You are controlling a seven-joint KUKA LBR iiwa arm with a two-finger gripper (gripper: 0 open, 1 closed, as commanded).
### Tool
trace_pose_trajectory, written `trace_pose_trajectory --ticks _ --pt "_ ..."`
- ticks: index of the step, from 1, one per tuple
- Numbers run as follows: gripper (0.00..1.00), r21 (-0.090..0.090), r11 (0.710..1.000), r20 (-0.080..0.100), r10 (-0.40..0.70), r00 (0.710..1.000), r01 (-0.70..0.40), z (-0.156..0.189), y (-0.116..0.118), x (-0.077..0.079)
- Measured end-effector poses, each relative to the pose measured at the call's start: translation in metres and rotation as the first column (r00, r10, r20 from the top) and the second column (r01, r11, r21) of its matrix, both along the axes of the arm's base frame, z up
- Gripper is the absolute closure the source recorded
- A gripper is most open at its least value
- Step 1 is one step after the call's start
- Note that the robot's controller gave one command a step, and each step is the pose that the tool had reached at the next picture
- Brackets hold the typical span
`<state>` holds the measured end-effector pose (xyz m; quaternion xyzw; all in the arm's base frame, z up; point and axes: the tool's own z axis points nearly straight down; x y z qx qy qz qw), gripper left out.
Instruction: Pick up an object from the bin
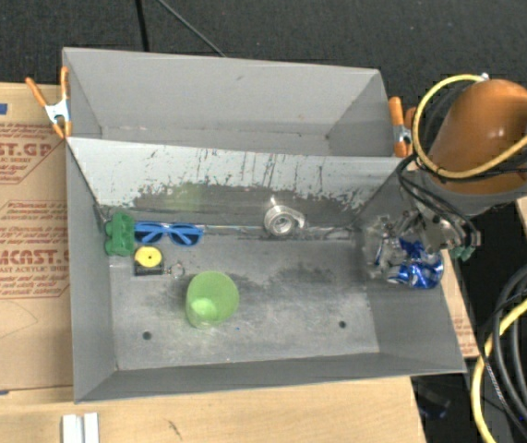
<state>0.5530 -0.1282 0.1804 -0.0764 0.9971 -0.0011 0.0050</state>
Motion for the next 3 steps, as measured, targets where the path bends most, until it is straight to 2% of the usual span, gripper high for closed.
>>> trace_pose_trajectory --ticks 1,2,3 --pt "1.00 -0.001 0.999 0.000 0.034 0.999 -0.034 0.040 -0.014 0.032" --pt "1.00 0.005 1.000 -0.017 0.021 1.000 -0.021 -0.077 -0.012 -0.005" --pt "0.00 0.003 1.000 -0.008 0.021 1.000 -0.021 -0.072 -0.013 -0.002"
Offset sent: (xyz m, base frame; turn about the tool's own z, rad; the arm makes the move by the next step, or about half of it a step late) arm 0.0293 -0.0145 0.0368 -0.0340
